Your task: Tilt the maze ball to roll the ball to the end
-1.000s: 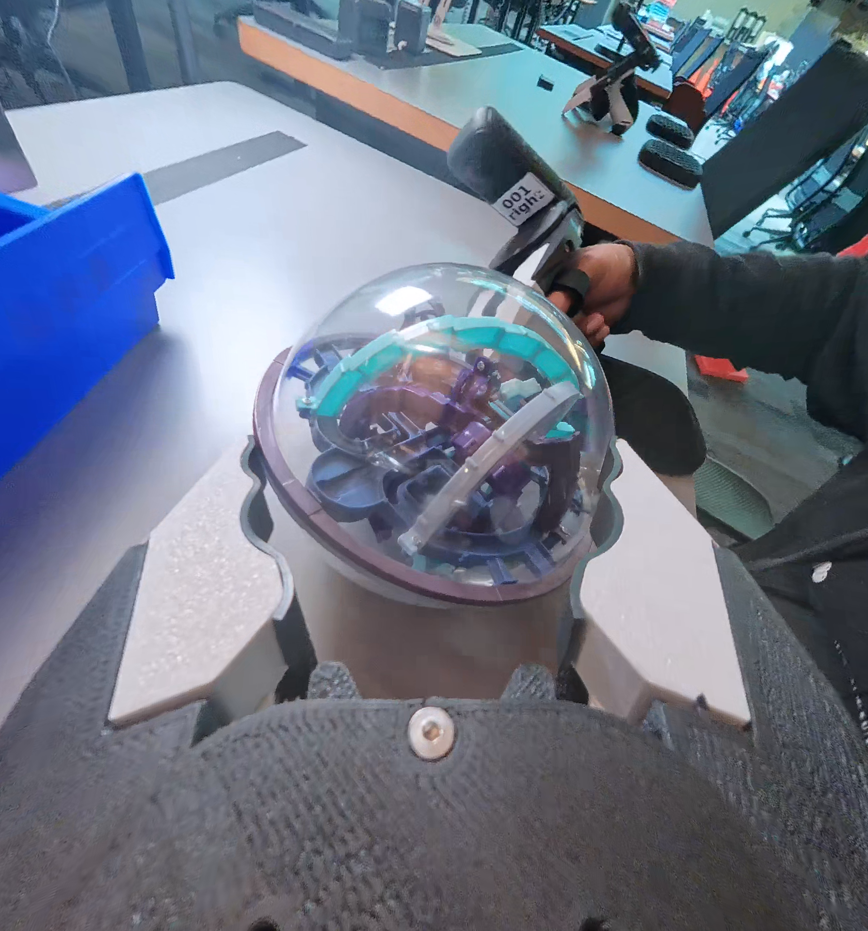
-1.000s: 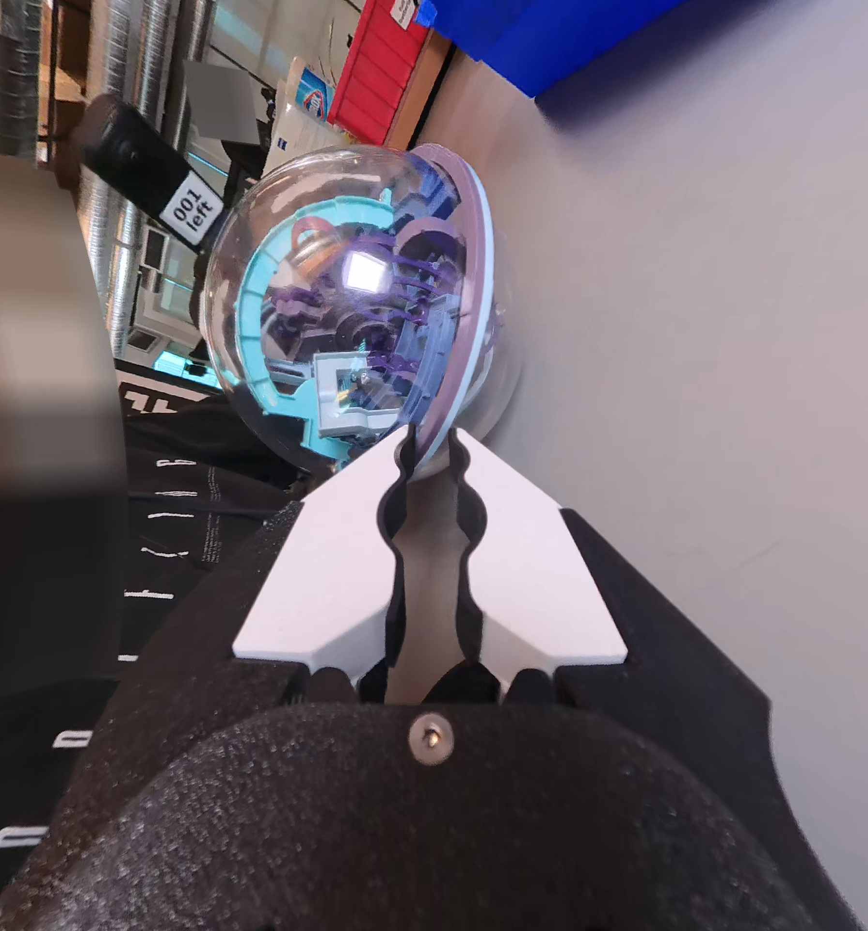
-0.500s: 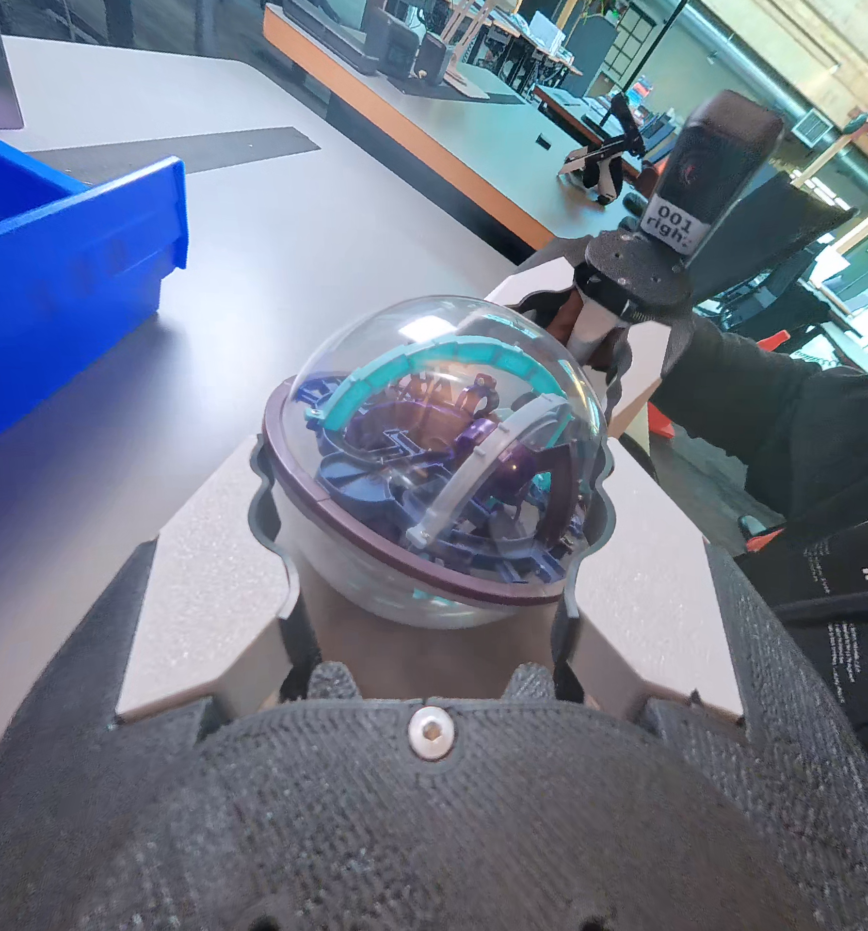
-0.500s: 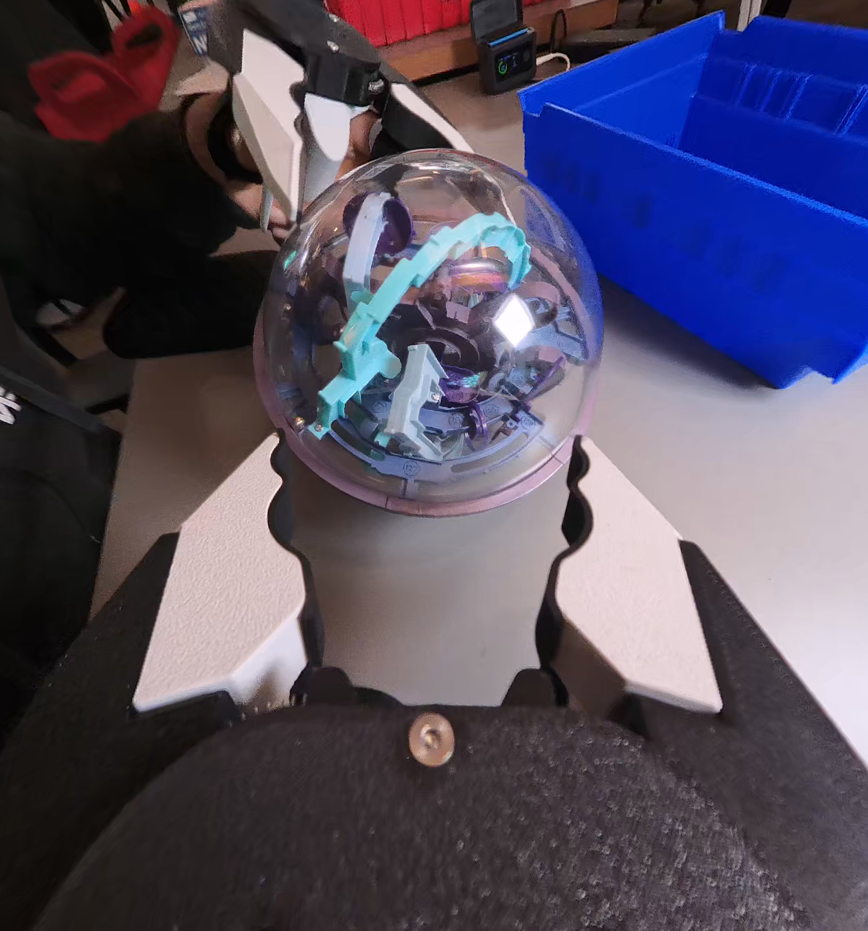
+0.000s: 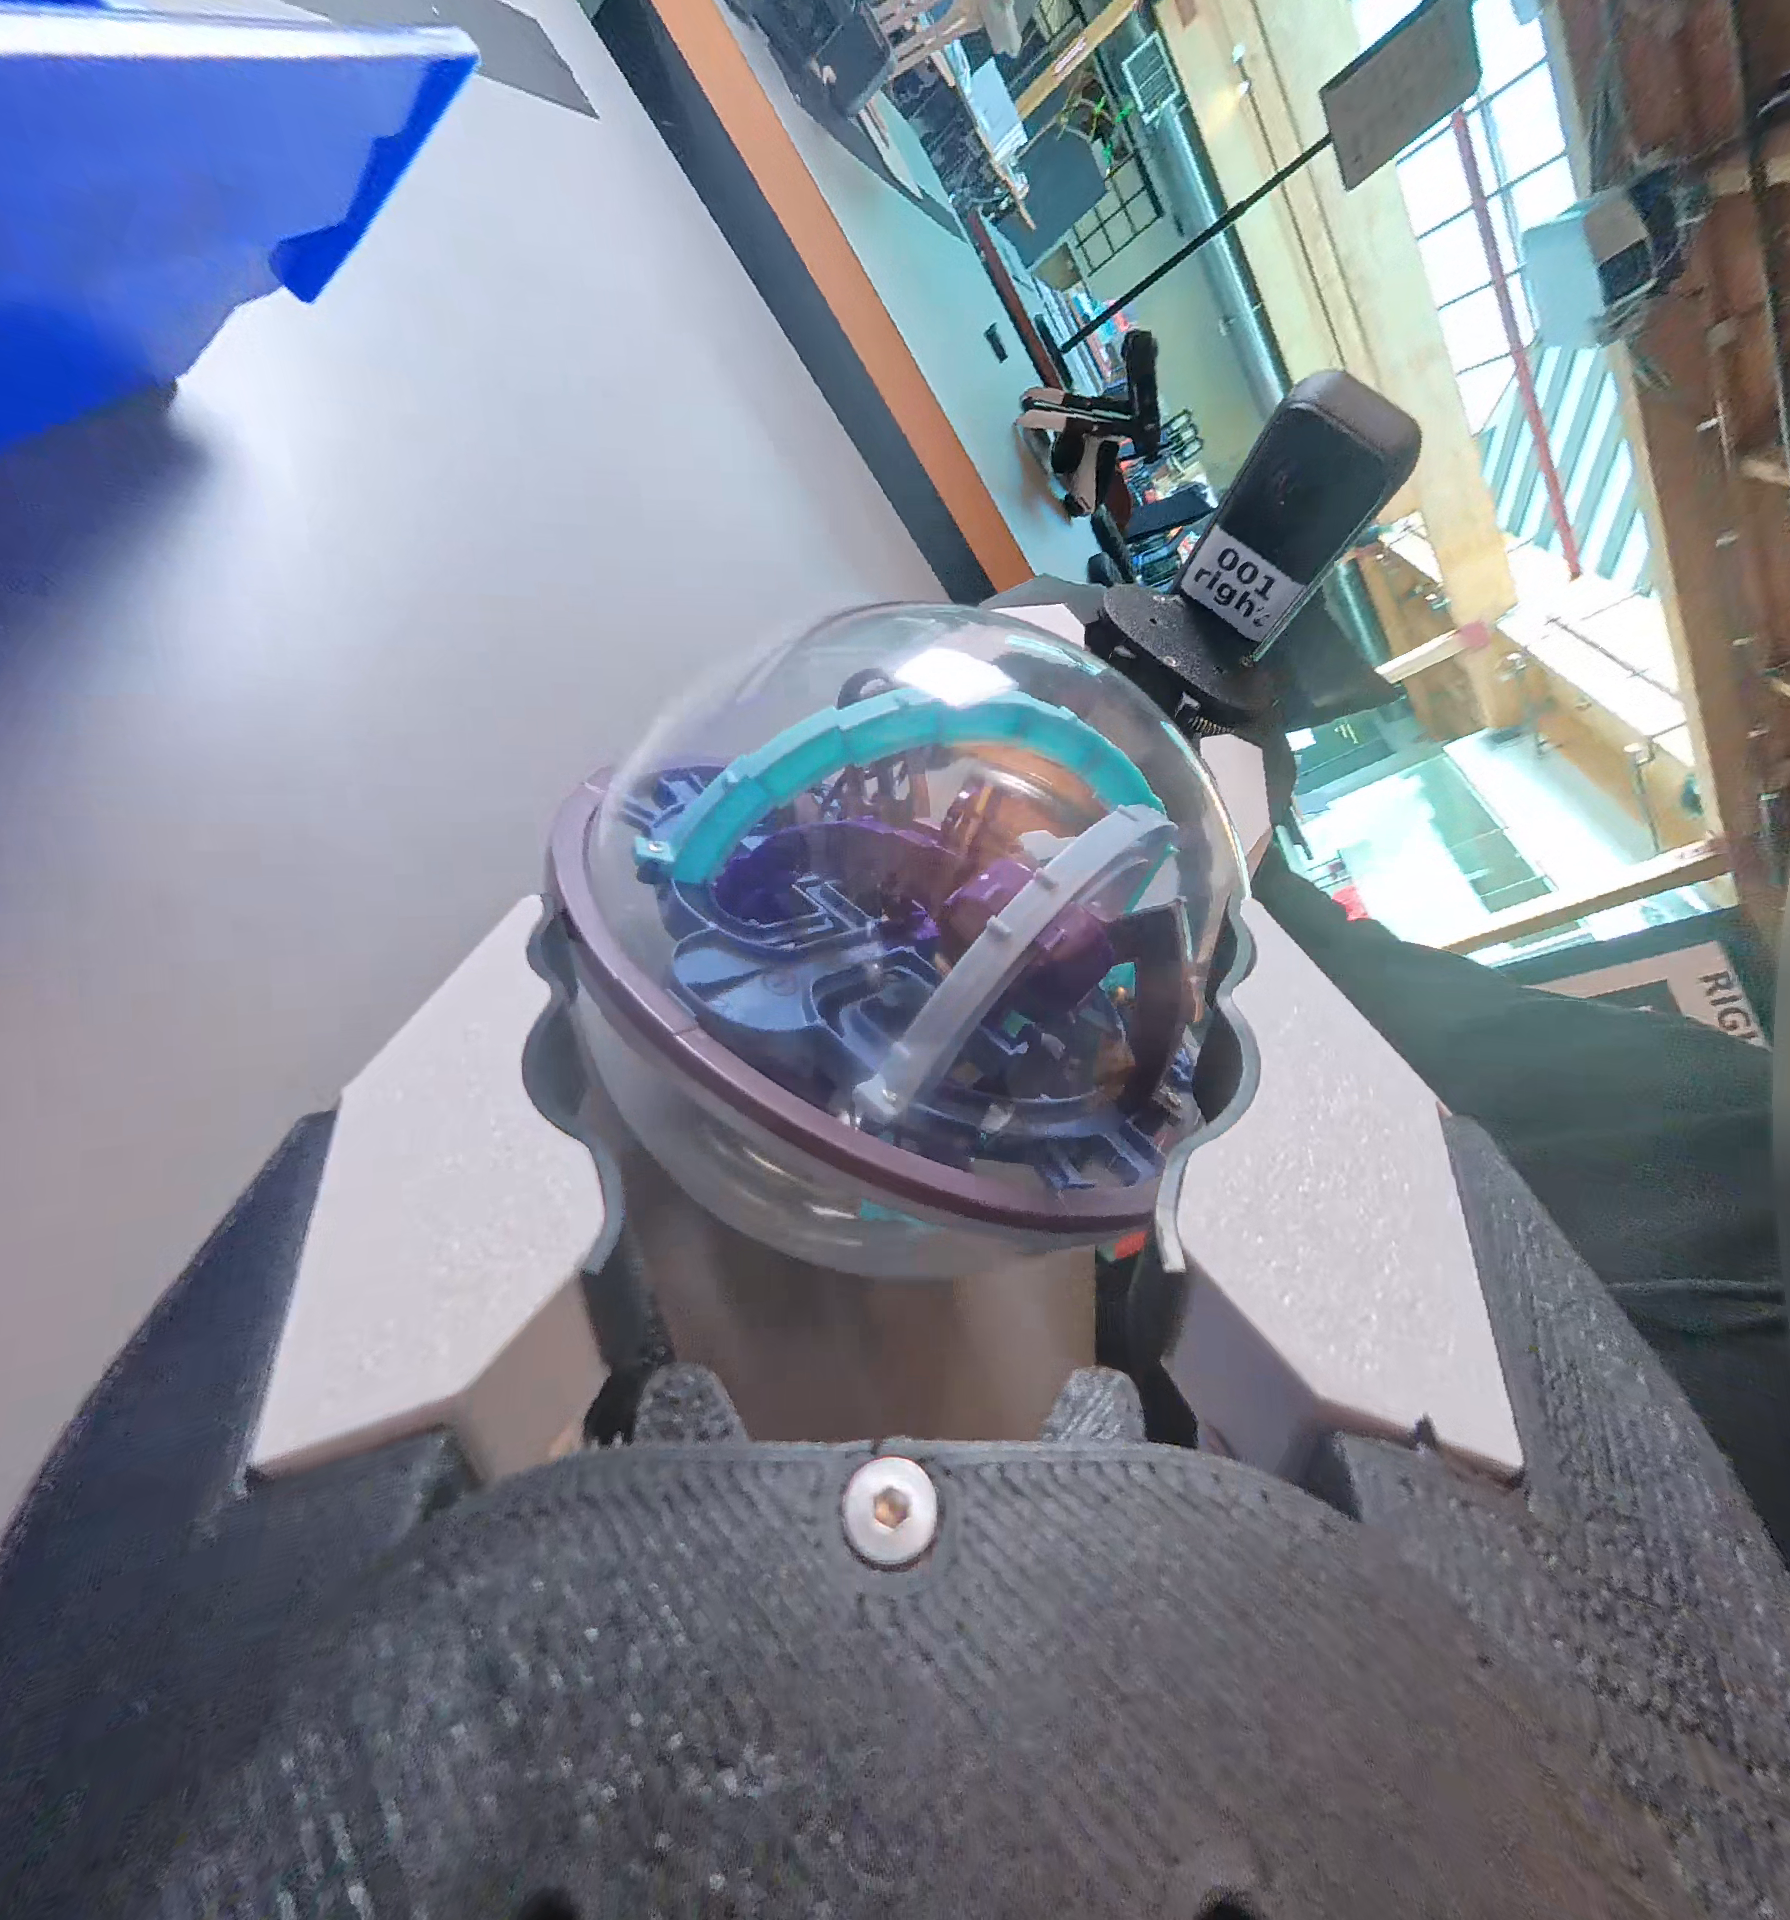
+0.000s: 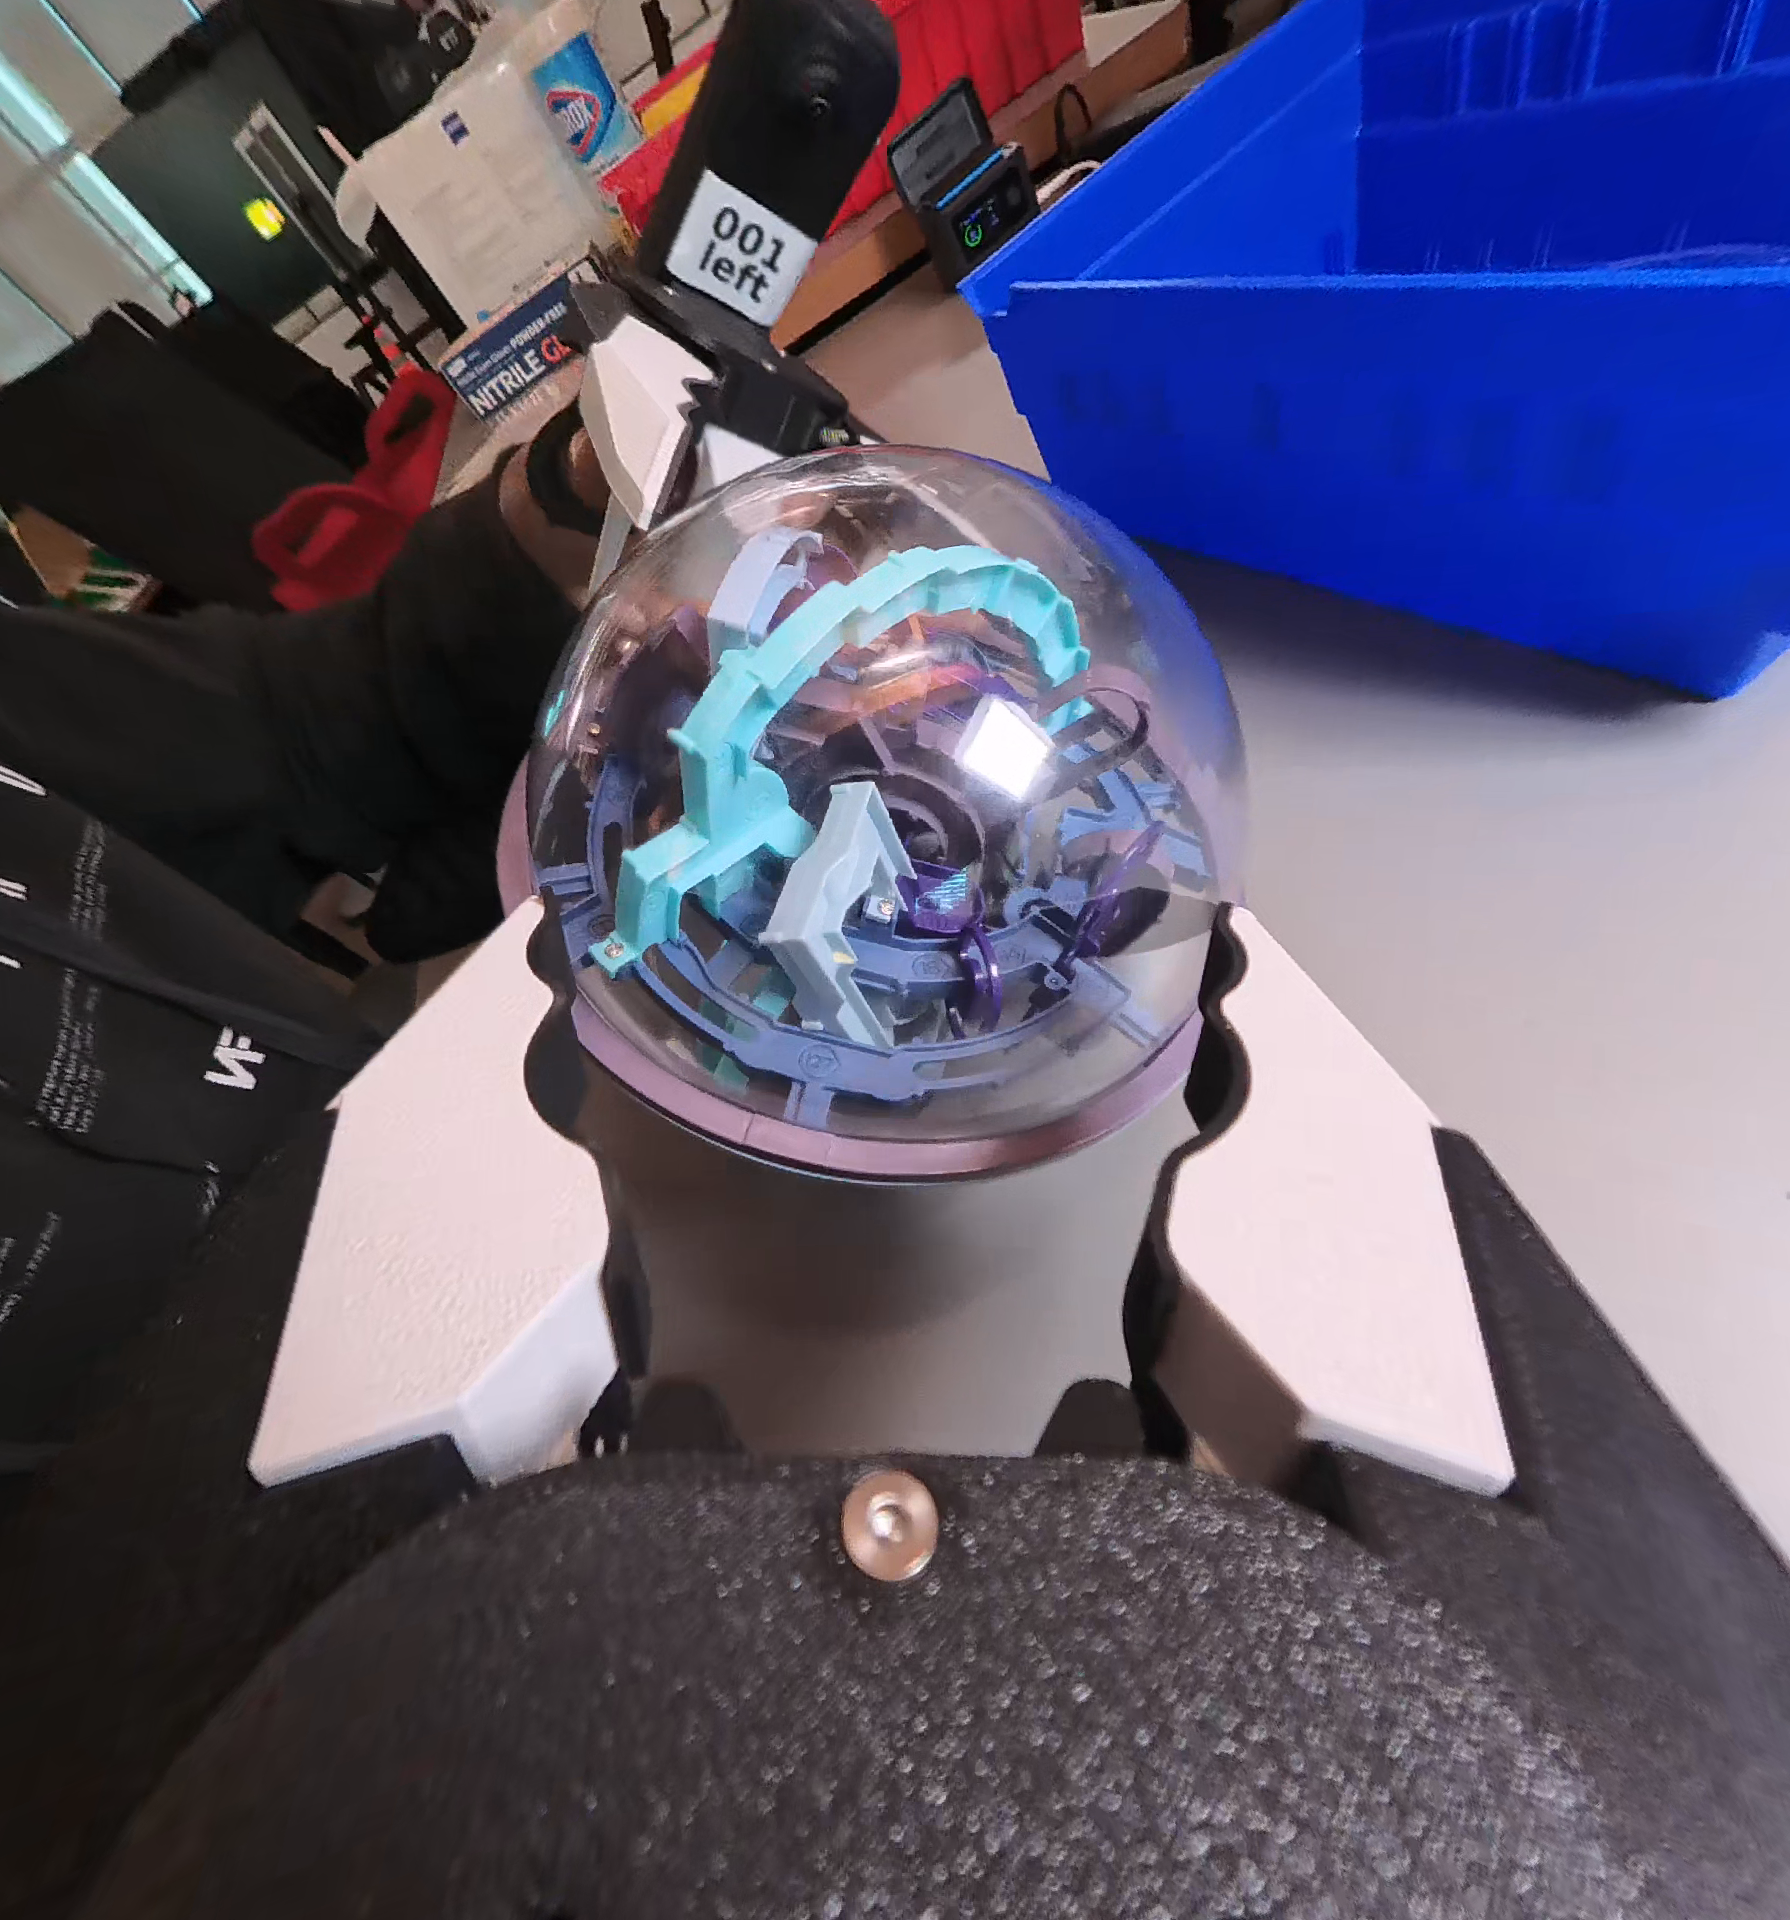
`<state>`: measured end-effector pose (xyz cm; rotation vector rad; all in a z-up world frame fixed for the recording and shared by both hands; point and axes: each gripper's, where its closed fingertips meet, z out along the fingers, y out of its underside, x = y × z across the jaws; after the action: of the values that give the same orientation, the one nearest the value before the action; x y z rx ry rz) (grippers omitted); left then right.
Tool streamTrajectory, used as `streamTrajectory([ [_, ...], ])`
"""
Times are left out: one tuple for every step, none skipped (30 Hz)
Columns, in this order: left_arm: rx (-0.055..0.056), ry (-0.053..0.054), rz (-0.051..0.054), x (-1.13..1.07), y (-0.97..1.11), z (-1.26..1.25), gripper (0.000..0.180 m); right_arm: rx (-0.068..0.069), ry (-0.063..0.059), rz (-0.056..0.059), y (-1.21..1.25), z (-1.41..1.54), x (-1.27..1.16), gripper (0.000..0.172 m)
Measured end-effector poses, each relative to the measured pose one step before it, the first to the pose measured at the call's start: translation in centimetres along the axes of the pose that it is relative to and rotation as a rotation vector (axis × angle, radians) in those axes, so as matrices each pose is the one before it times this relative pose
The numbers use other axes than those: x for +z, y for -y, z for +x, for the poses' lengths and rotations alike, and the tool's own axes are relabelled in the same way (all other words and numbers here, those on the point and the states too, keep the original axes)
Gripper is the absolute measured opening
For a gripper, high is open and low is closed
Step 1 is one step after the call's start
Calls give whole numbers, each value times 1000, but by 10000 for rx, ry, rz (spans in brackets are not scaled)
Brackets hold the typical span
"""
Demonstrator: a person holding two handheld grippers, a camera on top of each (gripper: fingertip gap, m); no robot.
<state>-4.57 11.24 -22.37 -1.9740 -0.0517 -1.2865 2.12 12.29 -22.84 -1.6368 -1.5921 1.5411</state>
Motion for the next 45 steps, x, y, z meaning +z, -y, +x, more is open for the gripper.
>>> streamTrajectory([
  [7, -3, 1, 22, 29, 9, 119, 45, 36, 48, -48, 19, -29, 118],
  [43, 43, -39, 28, 27, 55, 119, 49, 64, 33, -100, 19, -23, 119],
  [95, 81, -15, -6, 97, 90, 118, 88, 89, -19, -192, 5, 5, 119],
  [175, 93, 14, -50, 174, 116, 117, 122, 112, -64, -300, 7, 25, 119],
  [263, 46, 66, -116, 254, 166, 115, 179, 159, -113, -464, -15, 77, 118],
  [224, -135, 171, -166, 372, 361, 115, 251, 219, -130, -555, -30, 129, 117],
  [105, -336, 274, -221, 438, 557, 118, 285, 223, -65, -499, 11, 144, 117],
  [199, -456, 354, -327, 480, 714, 124, 273, 155, 15, -330, 99, 68, 115],
  [414, -387, 376, -488, 358, 688, 127, 196, 69, 38, -187, 177, -34, 113],
  [602, -20, 257, -605, 88, 287, 129, 90, 25, 6, -155, 176, -143, 111],
  [797, 365, 56, -595, -295, -157, 132, 16, 23, -73, -238, 121, -190, 109],
  [840, 618, -199, -445, -723, -479, 135, -33, 37, -136, -321, 40, -196, 106],
  [702, 559, -339, -125, -1008, -406, 137, -83, 62, -137, -335, -50, -181, 103],
  [369, 311, -333, 309, -1092, -64, 139, -95, 72, -113, -282, -109, -146, 101],
  [121, -48, -319, 696, -1062, 464, 141, -65, 27, -69, -151, -38, -96, 98],
  [49, -113, -245, 889, -860, 486, 142, -26, -19, -14, -27, 26, -23, 97],
  [140, -15, -208, 878, -582, 258, 142, -25, -22, -19, -20, -4, 65, 95],
  [223, -12, -155, 724, -251, 166, 142, -47, -27, -95, -147, -46, 166, 92],
  [177, 131, -47, 451, 117, -124, 142, -110, -146, -218, -387, 77, 238, 94],
  [184, -60, 27, 194, 374, 91, 142, -217, -153, -358, -649, 33, 293, 93],
  [147, -148, -22, 74, 346, 180, 141, -262, -73, -361, -684, -154, 284, 93],
  [39, -106, -57, 27, 266, 110, 141, -248, -23, -247, -491, -266, 172, 94],
  [14, -64, -10, 26, 246, 37, 141, -202, 1, -216, -363, -241, -1, 95],
  [57, -44, 14, 44, 188, 13, 139, -205, 15, -174, -231, -193, -197, 95],
  [102, -66, -6, 76, 143, 63, 138, -263, -49, -108, -108, -5, -402, 96],
  [122, -73, -16, 88, 164, 97, 137, -288, -151, -42, 31, 222, -562, 99],
  [118, -51, -21, 125, 197, 84, 136, -271, -204, 42, 202, 377, -684, 104],
  [111, -41, -25, 165, 250, 73, 134, -241, -221, 203, 472, 449, -735, 110],
  [115, -38, -10, 208, 311, 71, 133, -250, -194, 350, 732, 434, -758, 115],
  [99, -47, 1, 231, 354, 89, 131, -269, -142, 422, 869, 399, -701, 119],
  [77, -82, 14, 263, 393, 137, 129, -246, -104, 438, 912, 391, -580, 123],
  [103, -98, 15, 288, 391, 171, 128, -187, -31, 410, 831, 316, -425, 125],
  [126, -79, 39, 304, 415, 157, 126, -108, 28, 291, 597, 215, -177, 126],
  [125, -63, 36, 333, 389, 157, 124, -72, 27, 95, 185, 171, 100, 126],
  [107, -44, 0, 360, 320, 139, 123, -69, 80, -67, -195, 8, 326, 126],
  [104, -21, -47, 351, 197, 109, 123, -36, 237, -103, -370, -332, 440, 129],
  [82, 7, -35, 276, 172, 90, 123, -40, 132, -48, -341, -233, 408, 130],
  [113, 55, 62, 132, 257, 36, 124, -146, -23, -16, -314, -13, 275, 132],
  [147, 46, 29, 47, 154, 69, 125, -113, -5, 17, -263, -16, 184, 131],
  [63, 69, -22, -4, 48, 53, 126, -41, 19, 81, -175, -40, 156, 131],
  [-22, 129, 6, -116, 42, -17, 128, 29, 16, 79, -159, -9, 127, 130],
  [-47, 93, 103, -323, 82, 62, 129, 43, -3, -3, -249, 21, 134, 130],
  [-120, 105, 182, -559, 58, 44, 130, 1, -34, -105, -362, 51, 146, 129],
  [-178, 180, 88, -712, -232, -63, 132, -40, -72, -168, -419, 62, 164, 128],
  [-137, 177, -52, -722, -665, -9, 137, -62, -77, -177, -397, 30, 149, 128],
])
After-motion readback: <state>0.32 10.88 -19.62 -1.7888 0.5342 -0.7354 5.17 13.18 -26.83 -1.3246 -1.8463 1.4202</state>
